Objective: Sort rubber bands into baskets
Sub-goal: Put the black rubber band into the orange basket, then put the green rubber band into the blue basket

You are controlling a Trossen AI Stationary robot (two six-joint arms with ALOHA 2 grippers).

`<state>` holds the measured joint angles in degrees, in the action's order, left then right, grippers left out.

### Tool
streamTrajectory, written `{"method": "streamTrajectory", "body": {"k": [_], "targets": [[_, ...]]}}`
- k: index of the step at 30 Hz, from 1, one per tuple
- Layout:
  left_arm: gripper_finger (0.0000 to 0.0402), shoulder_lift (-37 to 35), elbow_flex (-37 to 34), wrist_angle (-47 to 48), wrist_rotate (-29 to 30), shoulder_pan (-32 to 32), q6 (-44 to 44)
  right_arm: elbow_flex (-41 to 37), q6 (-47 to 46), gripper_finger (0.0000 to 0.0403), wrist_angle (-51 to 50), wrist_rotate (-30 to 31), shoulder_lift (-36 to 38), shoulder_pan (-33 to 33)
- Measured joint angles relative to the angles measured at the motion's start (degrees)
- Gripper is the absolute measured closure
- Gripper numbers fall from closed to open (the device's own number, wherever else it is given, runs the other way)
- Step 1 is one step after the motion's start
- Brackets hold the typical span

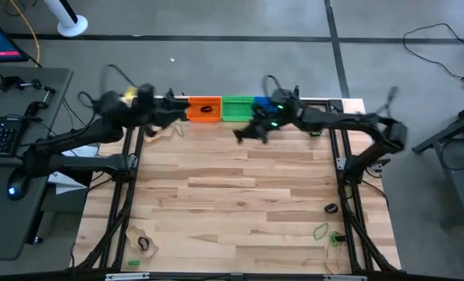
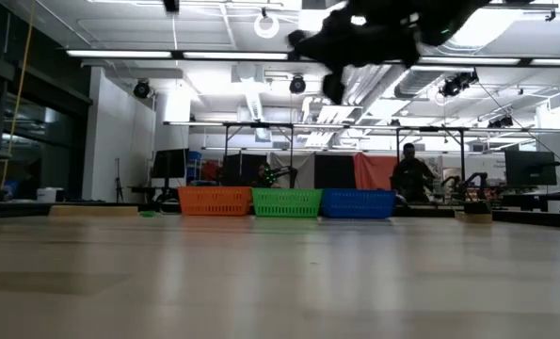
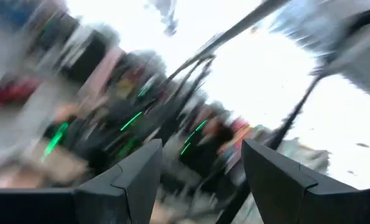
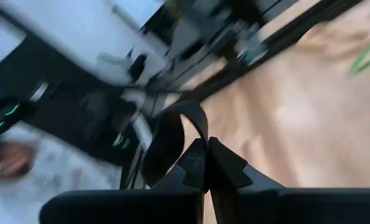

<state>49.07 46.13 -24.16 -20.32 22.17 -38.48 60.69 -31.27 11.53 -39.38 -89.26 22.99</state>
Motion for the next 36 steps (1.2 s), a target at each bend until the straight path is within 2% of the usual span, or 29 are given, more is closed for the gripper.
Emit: {"method": "streamTrajectory", "body": {"k": [3, 7, 10, 16, 22, 25, 33, 36], "targets": [[0.0188, -1.13, -0.01, -6.60, 1.06, 0.04, 1.00, 9.49, 1.64, 0.0403, -2.74, 7.96, -9.23, 0.56], [0.0188, -3.44, -0.11, -6.62, 3.42, 0.09, 3.47, 25.54, 3.87, 0.0403, -12.05, 20.07, -21.85, 1.48], [0.0188, -4.49, -0.09, -5.91, 4.28, 0.09, 3.36, 37.46, 4.82, 0.0403, -21.45, 26.93, -30.81, 2.84], [0.0188, -5.04, -0.09, -5.86, 4.33, 0.09, 2.07, 56.69, 5.68, 0.0403, -35.86, 31.14, -44.16, 5.10], [0.0188, -4.95, -0.09, -4.89, 4.35, 0.09, 1.98, 68.33, 5.07, 0.0397, -42.62, 31.35, -51.79, 4.87], [0.0188, -4.93, -0.09, -4.22, 4.35, 0.09, 0.98, 71.12, 4.43, 0.0365, -43.15, 30.69, -52.94, 4.80], [0.0188, -4.93, -0.09, -2.99, 4.35, 0.10, 0.71, 74.26, 9.49, 0.0211, -46.88, 31.87, -52.69, 5.36], [0.0188, -4.95, -0.09, -2.94, 4.35, 0.11, 0.61, 74.24, 11.83, 0.0180, -51.07, 30.76, -51.84, 5.83]]}}
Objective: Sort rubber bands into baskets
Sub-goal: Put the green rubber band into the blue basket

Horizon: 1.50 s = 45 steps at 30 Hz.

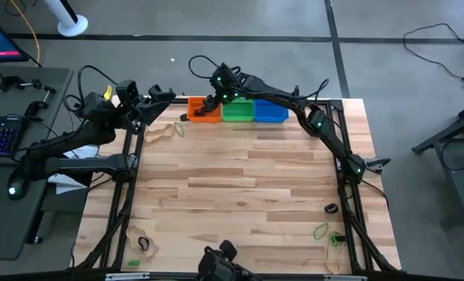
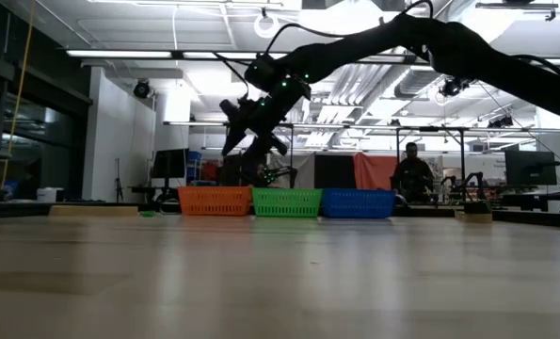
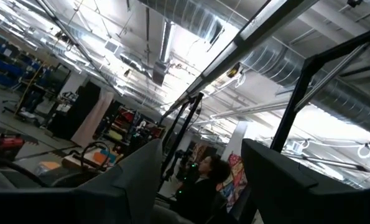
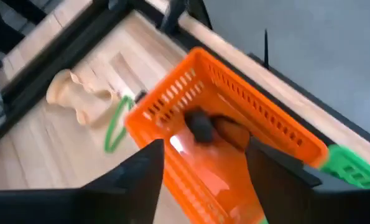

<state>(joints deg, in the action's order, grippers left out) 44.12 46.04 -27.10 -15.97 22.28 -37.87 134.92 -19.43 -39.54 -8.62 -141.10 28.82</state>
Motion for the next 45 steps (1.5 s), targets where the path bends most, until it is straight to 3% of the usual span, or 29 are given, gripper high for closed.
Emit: {"method": "streamTrajectory", "body": {"k": [4, 9, 13, 18, 24, 28, 37, 45], "targets": [[0.0188, 0.00, 0.00, 1.00, -0.07, -0.02, 0.02, -0.32, 7.79, 0.0173, -11.14, -3.63, 3.05, 0.25], [0.0188, 0.02, 0.00, 5.12, -0.11, -0.02, 0.74, -1.12, 19.83, 0.0179, -31.89, -2.50, 6.77, -0.80], [0.0188, 0.12, 0.00, 8.06, -0.13, -0.02, 1.42, -8.19, 23.23, 0.0187, -37.25, -2.57, 13.08, -1.55], [0.0188, 0.13, 0.00, 9.36, -0.22, -0.04, 1.44, -32.71, 19.50, 0.0192, -27.46, 0.08, 29.65, -0.55], [0.0188, 0.13, 0.00, 9.36, -0.14, -0.02, 3.64, -66.85, 4.94, 0.0192, -18.88, 9.23, 54.10, 2.10], [0.0188, 0.16, 0.00, 8.94, 3.04, -0.02, 4.70, -78.41, -5.95, 0.0192, -18.61, 14.22, 63.30, 5.02], [0.0188, 5.75, 0.04, 3.14, 4.44, -0.15, -1.35, -79.40, -3.71, 0.0192, -17.83, 20.27, 60.39, 12.63], [0.0188, 10.96, 0.04, 3.50, 4.31, -2.40, -5.98, -79.22, 4.70, 0.0192, -18.26, 18.53, 54.62, 17.78]]}}
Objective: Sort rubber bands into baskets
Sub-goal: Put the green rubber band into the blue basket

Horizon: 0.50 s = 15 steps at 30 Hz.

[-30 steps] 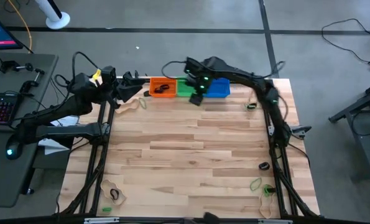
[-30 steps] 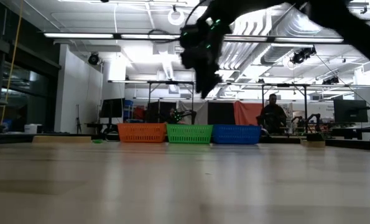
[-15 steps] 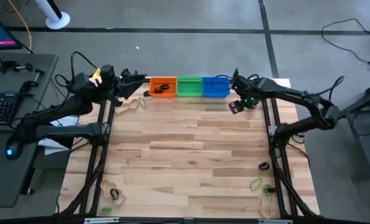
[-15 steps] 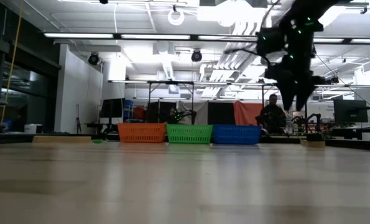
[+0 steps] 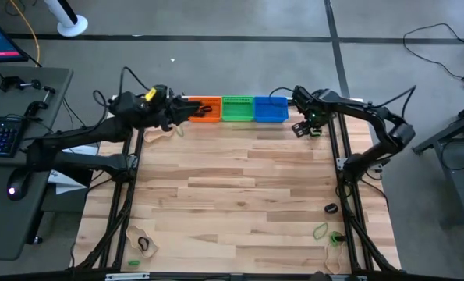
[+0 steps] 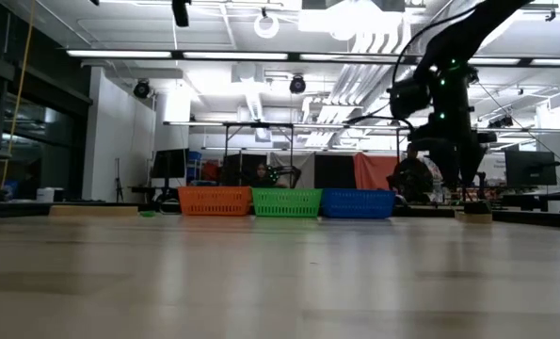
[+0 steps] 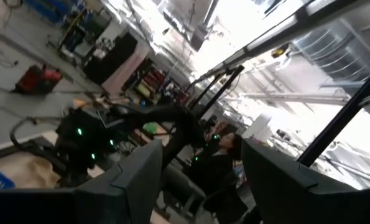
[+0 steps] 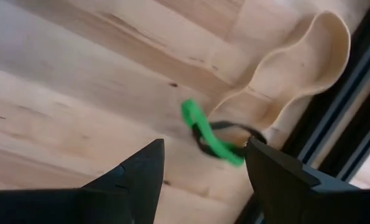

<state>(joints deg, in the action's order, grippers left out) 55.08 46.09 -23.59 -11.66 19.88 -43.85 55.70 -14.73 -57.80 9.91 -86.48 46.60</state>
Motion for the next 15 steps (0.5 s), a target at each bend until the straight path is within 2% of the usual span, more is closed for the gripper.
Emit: {"method": "streamTrajectory", "body": {"k": [7, 15], "targets": [[0.0188, 2.78, 0.00, -0.33, 0.00, -0.61, 0.00, 0.00, 6.43, 0.0200, 2.58, -1.45, -3.67, 0.69], [0.0188, 3.54, 0.00, -0.30, 0.00, -0.59, 0.52, -0.02, 9.23, 0.0259, 4.77, -0.35, -8.74, 0.69]]}}
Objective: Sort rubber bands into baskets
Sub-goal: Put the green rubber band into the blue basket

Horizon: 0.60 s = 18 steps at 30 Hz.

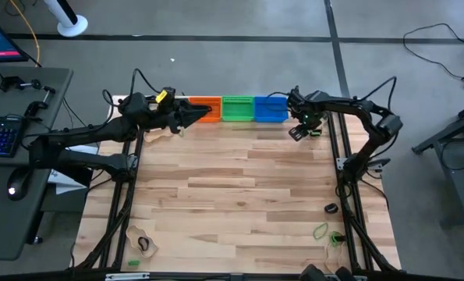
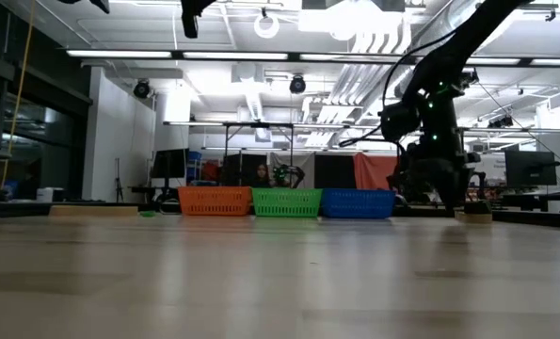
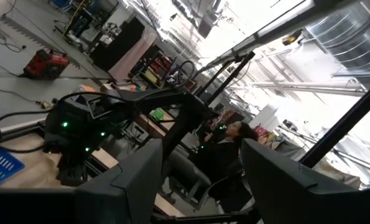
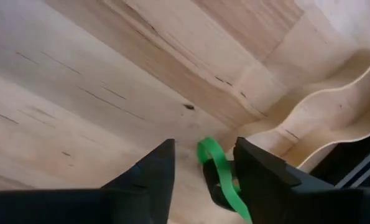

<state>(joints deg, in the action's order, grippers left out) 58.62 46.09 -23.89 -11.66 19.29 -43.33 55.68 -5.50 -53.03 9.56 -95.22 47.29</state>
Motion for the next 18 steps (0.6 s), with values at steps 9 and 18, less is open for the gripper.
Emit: {"method": "streamTrajectory", "body": {"k": [9, 18], "targets": [[0.0188, -0.01, 0.00, 0.07, 0.70, 0.00, 1.53, 0.89, 1.04, 0.0360, -0.65, 1.95, -0.57, -0.01], [0.0188, -0.01, -0.02, 0.10, 1.26, 0.00, 2.67, 10.42, 2.95, 0.0400, -7.87, -0.05, 4.92, -1.32]]}}
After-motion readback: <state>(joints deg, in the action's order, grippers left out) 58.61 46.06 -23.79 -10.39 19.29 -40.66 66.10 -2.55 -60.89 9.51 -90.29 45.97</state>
